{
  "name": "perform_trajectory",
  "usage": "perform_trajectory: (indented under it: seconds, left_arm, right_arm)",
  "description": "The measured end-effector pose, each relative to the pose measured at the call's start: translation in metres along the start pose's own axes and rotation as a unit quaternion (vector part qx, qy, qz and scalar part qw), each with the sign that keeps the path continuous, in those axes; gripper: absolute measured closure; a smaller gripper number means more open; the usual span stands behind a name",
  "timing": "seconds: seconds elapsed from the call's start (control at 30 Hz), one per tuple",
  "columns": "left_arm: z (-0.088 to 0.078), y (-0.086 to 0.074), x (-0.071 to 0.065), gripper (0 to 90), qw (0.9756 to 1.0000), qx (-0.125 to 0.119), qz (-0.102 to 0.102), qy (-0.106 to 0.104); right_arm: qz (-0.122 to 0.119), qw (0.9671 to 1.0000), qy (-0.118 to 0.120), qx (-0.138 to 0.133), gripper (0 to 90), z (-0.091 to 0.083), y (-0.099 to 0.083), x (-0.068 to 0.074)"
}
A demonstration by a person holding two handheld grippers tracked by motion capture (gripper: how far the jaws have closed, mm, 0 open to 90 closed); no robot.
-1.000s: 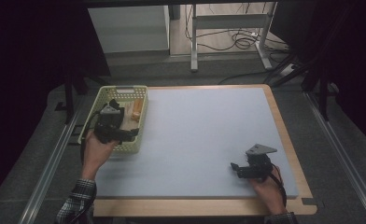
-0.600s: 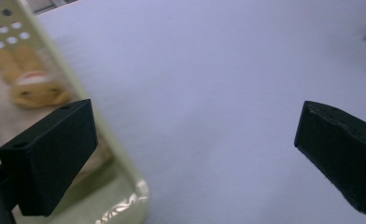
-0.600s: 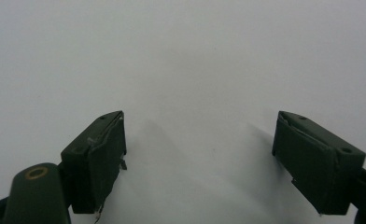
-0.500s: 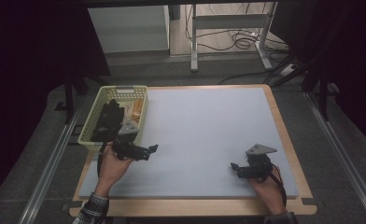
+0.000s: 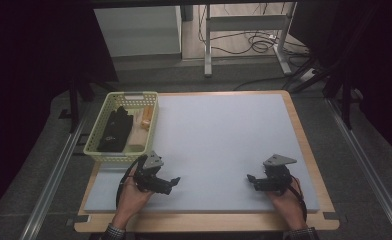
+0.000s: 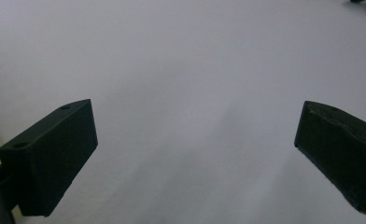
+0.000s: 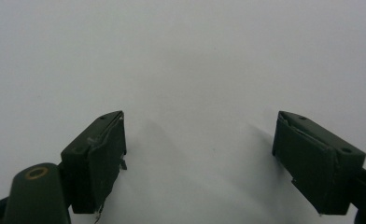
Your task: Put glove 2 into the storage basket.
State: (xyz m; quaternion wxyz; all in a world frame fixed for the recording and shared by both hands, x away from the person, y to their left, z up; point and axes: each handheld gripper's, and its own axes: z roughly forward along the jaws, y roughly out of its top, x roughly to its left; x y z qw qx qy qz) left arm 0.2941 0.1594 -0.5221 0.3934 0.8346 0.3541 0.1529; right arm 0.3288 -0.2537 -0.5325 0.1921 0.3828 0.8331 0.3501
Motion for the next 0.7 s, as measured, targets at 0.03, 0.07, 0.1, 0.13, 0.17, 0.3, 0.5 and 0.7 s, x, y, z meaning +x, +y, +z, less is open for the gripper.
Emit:
perform_trajectory:
  seconds: [0.03, 0.07, 0.1, 0.13, 0.17, 0.3, 0.5, 0.7]
  left_arm:
    - [0.002, -0.003, 0.000, 0.0, 1.0000, 0.003, 0.000, -0.001]
    - [0.004, -0.005, -0.001, 0.0, 1.0000, 0.006, -0.001, -0.004]
    - [0.006, -0.007, -0.001, 0.0, 0.9999, 0.010, -0.001, -0.007]
    - [0.008, -0.009, -0.001, 0.0, 0.9999, 0.014, 0.000, -0.008]
    - [0.011, -0.012, -0.002, 0.0, 0.9997, 0.021, 0.004, -0.006]
    - [0.018, -0.018, -0.002, 0.0, 0.9990, 0.043, 0.010, -0.002]
    - [0.022, -0.019, 0.000, 0.0, 0.9986, 0.053, 0.001, -0.007]
    - [0.022, -0.019, -0.001, 0.0, 0.9984, 0.055, -0.002, -0.005]
  right_arm:
    - [0.000, 1.0000, 0.000, 0.000, 17.1, 0.000, 0.000, 0.000]
    - [0.000, 1.0000, 0.000, 0.000, 17.1, 0.000, 0.000, 0.000]
    - [0.000, 1.0000, 0.000, 0.000, 17.1, 0.000, 0.000, 0.000]
    - [0.000, 1.0000, 0.000, 0.000, 17.1, 0.000, 0.000, 0.000]
    - [0.000, 1.0000, 0.000, 0.000, 17.1, 0.000, 0.000, 0.000]
    - [0.000, 1.0000, 0.000, 0.000, 17.1, 0.000, 0.000, 0.000]
    - [0.000, 1.0000, 0.000, 0.000, 17.1, 0.000, 0.000, 0.000]
    - [0.000, 1.0000, 0.000, 0.000, 17.1, 0.000, 0.000, 0.000]
